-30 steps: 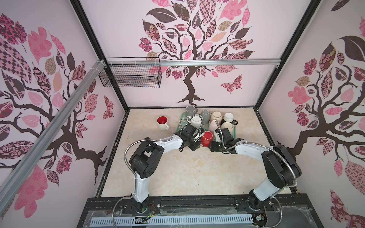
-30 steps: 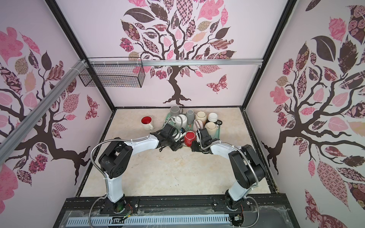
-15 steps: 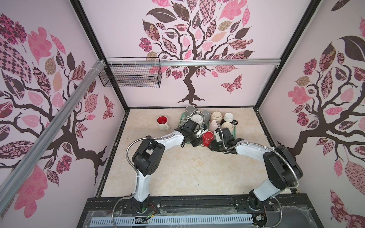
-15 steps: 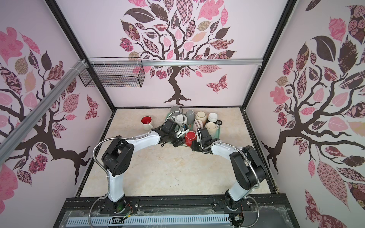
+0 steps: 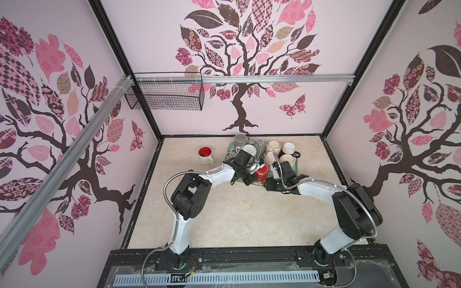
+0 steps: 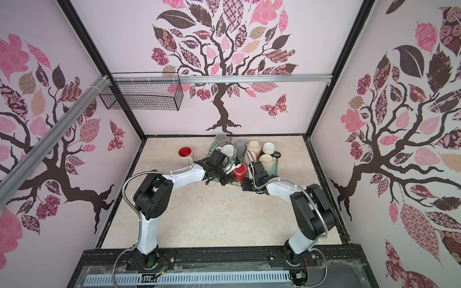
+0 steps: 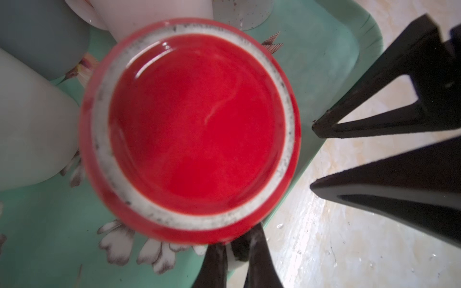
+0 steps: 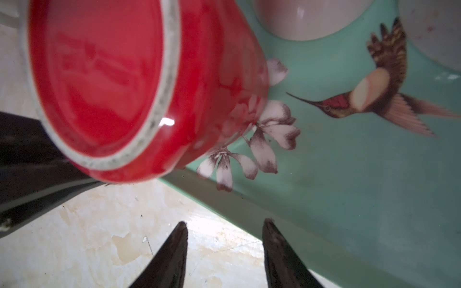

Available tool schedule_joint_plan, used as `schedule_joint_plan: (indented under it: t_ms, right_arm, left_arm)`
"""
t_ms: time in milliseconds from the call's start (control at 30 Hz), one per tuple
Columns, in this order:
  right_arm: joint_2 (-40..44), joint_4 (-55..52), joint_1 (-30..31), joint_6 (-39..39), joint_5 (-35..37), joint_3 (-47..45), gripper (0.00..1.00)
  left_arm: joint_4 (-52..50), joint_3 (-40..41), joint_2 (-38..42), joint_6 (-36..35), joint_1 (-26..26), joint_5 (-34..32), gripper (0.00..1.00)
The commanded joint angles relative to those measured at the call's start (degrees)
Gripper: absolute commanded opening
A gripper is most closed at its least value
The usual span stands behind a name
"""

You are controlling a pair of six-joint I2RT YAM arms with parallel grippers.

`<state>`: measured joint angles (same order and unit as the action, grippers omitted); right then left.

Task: Turn the mug right side up
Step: Pick up the mug from the tray.

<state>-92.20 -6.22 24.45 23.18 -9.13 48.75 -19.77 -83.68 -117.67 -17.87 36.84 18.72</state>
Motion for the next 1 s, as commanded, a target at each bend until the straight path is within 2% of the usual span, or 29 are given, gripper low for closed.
schedule_joint_plan:
  t_ms: [0, 233, 400, 667, 833, 967]
  right_arm:
    - [4.33, 0.4, -0.28, 0.44, 0.42, -0.68, 0.52]
    - [14.17, 6.92, -0.28, 3.82, -0.28, -6.39, 0.56]
    - [20.19, 13.63, -0.28, 9.23, -1.66, -11.16, 0.56]
    - [25.03, 27.24, -0.38, 20.67, -8.77, -17.81, 0.57]
    - [25.16, 44.08, -0.63, 29.58, -16.85, -22.1, 0.57]
    - [24.38, 55.9, -0.63, 35.25, -19.75, -24.6, 0.57]
  left_arm:
    - [3.41, 1.07, 2.8, 1.01, -0.1, 0.09, 0.0]
    - [9.6, 7.98, 9.8, 4.97, -0.1, 0.06, 0.0]
    - [13.46, 10.59, 13.51, 9.81, -0.67, 0.52, 0.0]
    - [24.84, 14.77, 18.32, 21.08, -4.01, 9.07, 0.0]
    - [32.54, 17.46, 22.5, 27.4, -4.89, 12.55, 0.0]
    - [35.8, 18.61, 25.64, 31.51, -5.11, 14.0, 0.0]
